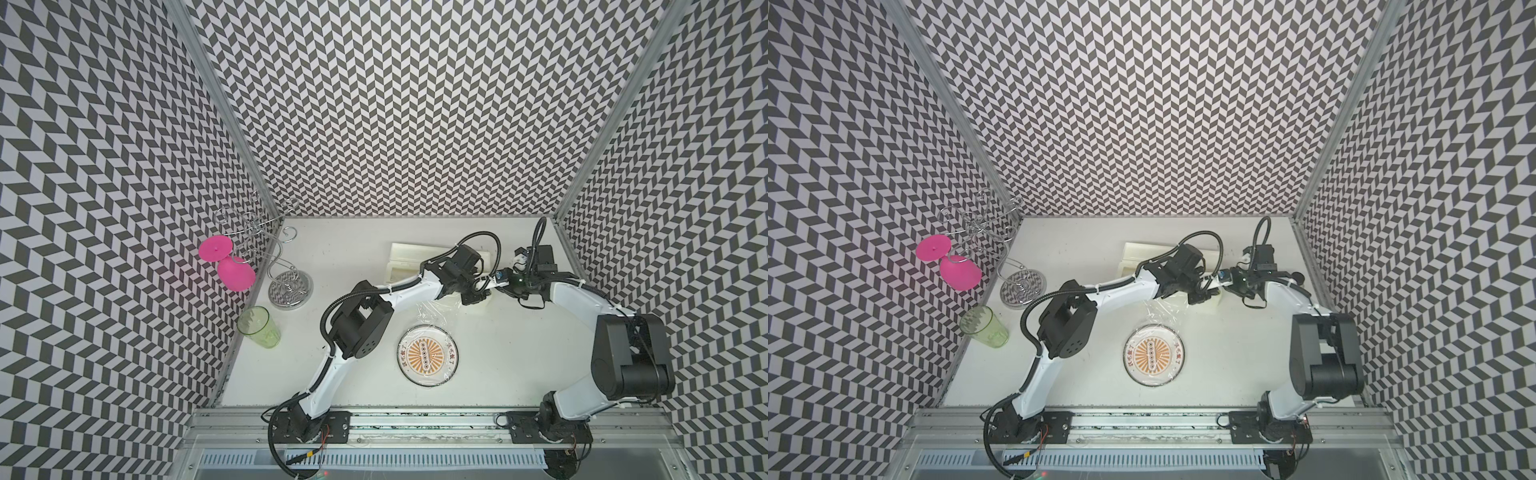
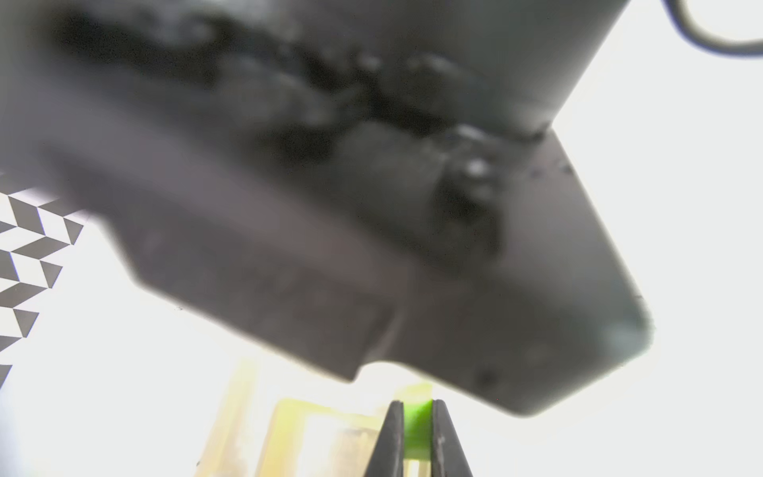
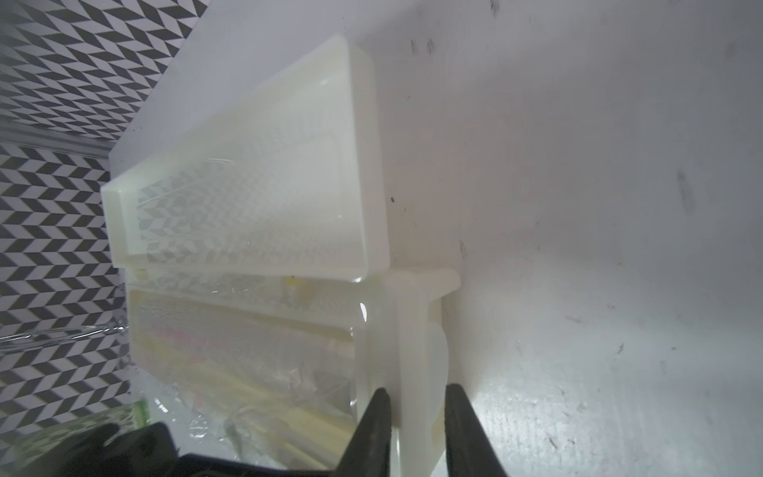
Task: Wrap the plate with plastic wrap
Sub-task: Tear off the plastic wrap from the plastic wrap cutting box.
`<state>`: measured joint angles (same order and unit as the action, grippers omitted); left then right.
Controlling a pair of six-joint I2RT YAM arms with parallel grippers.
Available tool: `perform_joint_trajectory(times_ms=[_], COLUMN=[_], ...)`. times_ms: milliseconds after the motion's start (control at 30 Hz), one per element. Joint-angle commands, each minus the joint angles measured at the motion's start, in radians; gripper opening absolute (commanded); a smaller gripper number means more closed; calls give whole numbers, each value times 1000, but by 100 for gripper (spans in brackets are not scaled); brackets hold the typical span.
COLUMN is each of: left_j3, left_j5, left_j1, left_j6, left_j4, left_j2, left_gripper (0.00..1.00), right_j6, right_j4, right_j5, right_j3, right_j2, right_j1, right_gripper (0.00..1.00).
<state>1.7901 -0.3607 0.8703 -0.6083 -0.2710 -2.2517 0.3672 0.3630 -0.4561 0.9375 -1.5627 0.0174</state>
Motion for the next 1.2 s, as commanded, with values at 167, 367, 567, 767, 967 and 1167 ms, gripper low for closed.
perform_joint_trajectory(times_ms=[167, 367, 567, 767, 967, 1167], left_j3=[-57, -53, -47, -38, 6, -54], left_j5=[-21, -17, -16, 26, 87, 157], left_j1=[-13, -12, -13, -26, -44, -69], left_j6=[42, 41, 46, 25, -36, -85], left_j4=[34, 38, 41, 25, -78, -120], left_j2=[6, 12, 6, 25, 34, 82], left_gripper=[5, 4, 4, 4, 4, 4], right_j6=[3, -38, -45, -54, -65, -73], right_j4=[39, 73, 79, 105, 127, 132], right_j5=[-95, 66, 186, 330, 424, 470], right_j3=[36, -18, -35, -55, -47, -47], right_j2=[-2, -59, -116, -143, -134, -128], right_j1=[2, 24, 80, 83, 84, 84], right_gripper=[32, 33, 37, 30, 26, 24])
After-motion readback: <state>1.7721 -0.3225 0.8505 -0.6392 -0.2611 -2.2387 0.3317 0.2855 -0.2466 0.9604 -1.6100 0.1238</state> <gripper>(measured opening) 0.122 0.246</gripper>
